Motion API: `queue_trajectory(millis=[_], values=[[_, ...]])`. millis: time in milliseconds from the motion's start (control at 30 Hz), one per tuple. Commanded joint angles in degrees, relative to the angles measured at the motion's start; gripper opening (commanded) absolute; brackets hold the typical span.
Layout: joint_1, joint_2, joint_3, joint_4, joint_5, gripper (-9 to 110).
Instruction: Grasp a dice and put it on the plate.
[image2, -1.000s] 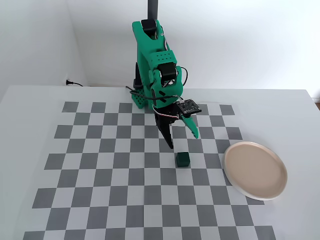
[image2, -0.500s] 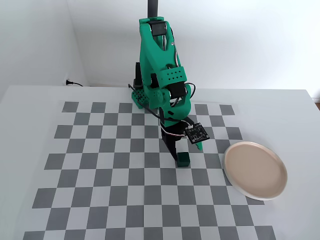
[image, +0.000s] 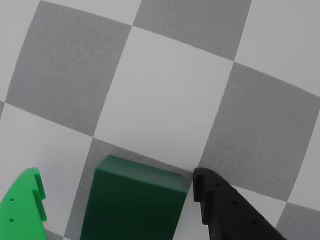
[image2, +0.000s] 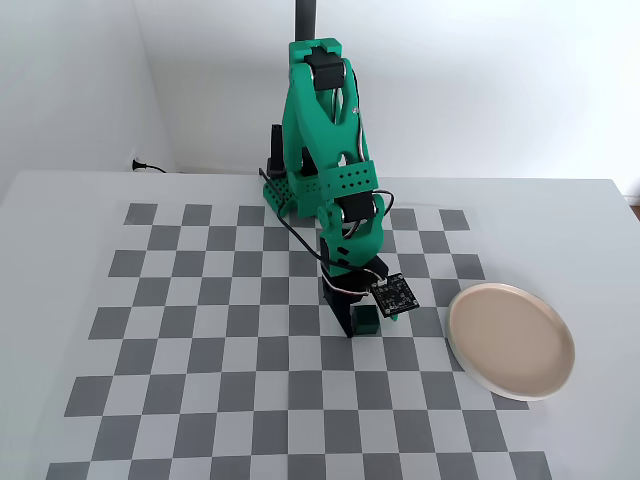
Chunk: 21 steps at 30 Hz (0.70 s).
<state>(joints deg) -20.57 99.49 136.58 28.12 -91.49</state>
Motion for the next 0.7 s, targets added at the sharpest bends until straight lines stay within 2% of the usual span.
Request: queue_trajectory(millis=[0, 267, 367, 667], values=[[0.18, 0.26, -4.31, -0.62, -0.97, 23], [0.26, 1.76, -4.31, -0.18, -2.20, 7], [0.35, 2.11, -4.31, -0.09, -2.64, -4], [-1.67, 5.71, -6.15, 0.79, -3.25, -4]])
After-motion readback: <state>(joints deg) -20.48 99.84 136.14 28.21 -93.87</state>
